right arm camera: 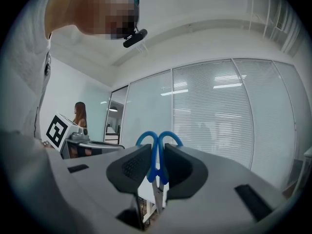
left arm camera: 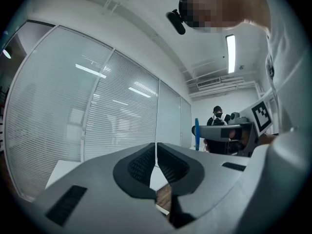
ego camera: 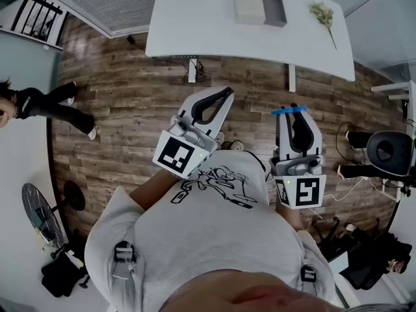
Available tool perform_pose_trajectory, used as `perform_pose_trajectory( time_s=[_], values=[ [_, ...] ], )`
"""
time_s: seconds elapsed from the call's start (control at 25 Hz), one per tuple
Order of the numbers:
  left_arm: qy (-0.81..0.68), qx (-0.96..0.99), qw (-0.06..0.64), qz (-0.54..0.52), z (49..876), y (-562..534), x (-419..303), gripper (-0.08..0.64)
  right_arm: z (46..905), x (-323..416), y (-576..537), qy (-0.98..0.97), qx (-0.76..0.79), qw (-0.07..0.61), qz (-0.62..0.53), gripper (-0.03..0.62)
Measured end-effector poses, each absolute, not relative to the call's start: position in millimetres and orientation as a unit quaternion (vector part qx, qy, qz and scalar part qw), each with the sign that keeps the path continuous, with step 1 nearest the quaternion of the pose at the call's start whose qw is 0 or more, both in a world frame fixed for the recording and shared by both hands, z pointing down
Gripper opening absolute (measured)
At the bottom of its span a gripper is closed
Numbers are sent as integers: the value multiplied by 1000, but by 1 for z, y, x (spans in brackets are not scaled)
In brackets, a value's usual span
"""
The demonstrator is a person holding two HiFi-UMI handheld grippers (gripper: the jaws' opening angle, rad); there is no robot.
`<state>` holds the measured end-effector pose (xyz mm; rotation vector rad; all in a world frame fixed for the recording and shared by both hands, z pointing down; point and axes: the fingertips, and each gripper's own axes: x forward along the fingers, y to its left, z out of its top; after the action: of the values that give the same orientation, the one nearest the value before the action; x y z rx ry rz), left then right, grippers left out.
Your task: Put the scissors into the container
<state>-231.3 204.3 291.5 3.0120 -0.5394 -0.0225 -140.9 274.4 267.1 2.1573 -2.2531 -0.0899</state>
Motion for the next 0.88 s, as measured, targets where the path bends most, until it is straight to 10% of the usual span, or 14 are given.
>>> perform_pose_trajectory(
  time_s=[0.88],
  values=[
    [-172,984,39,-11,299,145,-214,26,280,-113,227,-701,713,14,-15,89]
  ],
)
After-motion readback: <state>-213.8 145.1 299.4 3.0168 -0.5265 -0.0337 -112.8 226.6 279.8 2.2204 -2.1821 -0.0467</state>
